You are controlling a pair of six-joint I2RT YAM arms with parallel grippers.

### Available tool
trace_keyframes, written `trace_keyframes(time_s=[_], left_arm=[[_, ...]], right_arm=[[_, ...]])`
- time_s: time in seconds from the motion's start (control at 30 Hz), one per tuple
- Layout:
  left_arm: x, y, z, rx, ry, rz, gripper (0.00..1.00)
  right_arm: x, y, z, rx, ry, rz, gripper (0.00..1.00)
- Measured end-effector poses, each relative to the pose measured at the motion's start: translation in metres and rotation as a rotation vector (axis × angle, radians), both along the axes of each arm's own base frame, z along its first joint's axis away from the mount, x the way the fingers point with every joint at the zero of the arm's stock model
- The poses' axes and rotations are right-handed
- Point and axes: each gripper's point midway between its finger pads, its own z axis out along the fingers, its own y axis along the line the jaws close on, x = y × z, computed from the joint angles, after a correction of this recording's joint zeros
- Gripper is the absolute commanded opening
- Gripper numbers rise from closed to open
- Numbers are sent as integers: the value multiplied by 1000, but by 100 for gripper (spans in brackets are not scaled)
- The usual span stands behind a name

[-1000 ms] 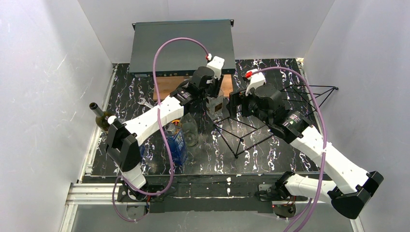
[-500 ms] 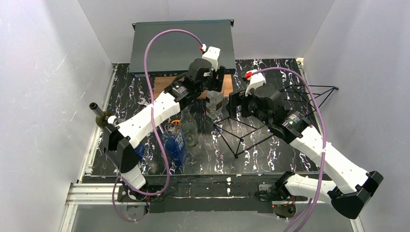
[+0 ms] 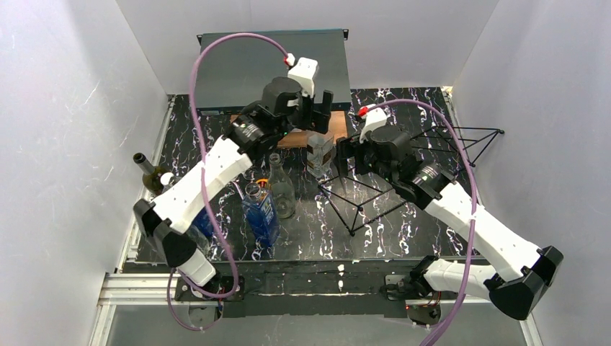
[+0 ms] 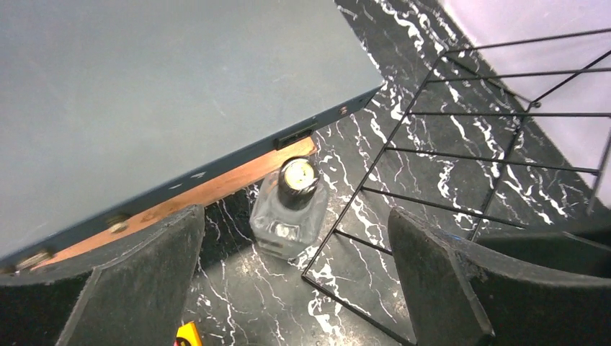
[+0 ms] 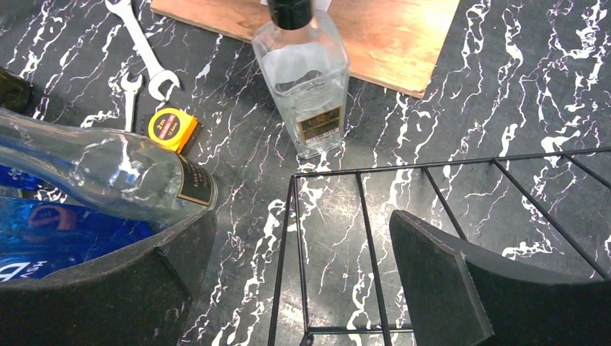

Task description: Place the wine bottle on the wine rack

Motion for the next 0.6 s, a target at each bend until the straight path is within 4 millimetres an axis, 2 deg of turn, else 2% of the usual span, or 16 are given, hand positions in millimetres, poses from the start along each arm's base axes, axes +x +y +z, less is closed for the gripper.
trace_keyframes(time_s=[0.13, 0.27, 0.33, 0.47, 0.6], left_arm=[[-20, 24, 42, -36, -78, 7, 98], [-49, 71, 95, -78, -227, 51, 98], [-62, 94, 112, -89, -301, 84, 98], [-79, 130, 121, -75, -402, 141, 98], [-82, 141, 105, -38, -428, 157, 98]], right_arm=[[6, 6, -4, -13, 13, 1, 100], [16, 17, 2, -8, 14, 2, 100], [21, 23, 6, -3, 14, 7, 100], [35, 40, 14, 7, 14, 20, 100], [54, 57, 20, 4, 12, 16, 94]])
